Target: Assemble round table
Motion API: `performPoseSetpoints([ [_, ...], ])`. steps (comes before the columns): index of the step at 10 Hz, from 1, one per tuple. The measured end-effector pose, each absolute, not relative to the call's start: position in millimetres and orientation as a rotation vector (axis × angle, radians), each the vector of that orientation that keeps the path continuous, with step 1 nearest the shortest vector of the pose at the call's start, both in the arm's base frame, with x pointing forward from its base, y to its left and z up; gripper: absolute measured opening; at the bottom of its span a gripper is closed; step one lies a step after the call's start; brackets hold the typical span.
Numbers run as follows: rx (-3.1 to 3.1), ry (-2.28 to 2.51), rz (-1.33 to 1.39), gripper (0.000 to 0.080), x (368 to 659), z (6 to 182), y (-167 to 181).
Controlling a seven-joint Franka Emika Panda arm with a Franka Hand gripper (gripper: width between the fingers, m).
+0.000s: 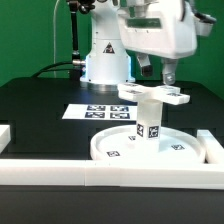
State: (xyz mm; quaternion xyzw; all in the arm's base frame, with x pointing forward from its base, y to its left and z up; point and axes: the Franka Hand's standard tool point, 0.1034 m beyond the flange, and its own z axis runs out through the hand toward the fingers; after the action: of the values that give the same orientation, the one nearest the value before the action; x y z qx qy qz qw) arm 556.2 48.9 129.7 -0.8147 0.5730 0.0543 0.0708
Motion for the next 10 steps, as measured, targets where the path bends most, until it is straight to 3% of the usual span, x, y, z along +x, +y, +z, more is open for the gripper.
performPoseSetpoints([
  [7, -2.886, 0.804, 0.142, 0.0649, 556.0, 134.9, 51.5],
  [10, -3.043, 0.070, -0.001, 0.0649, 562.5, 136.4, 54.8],
])
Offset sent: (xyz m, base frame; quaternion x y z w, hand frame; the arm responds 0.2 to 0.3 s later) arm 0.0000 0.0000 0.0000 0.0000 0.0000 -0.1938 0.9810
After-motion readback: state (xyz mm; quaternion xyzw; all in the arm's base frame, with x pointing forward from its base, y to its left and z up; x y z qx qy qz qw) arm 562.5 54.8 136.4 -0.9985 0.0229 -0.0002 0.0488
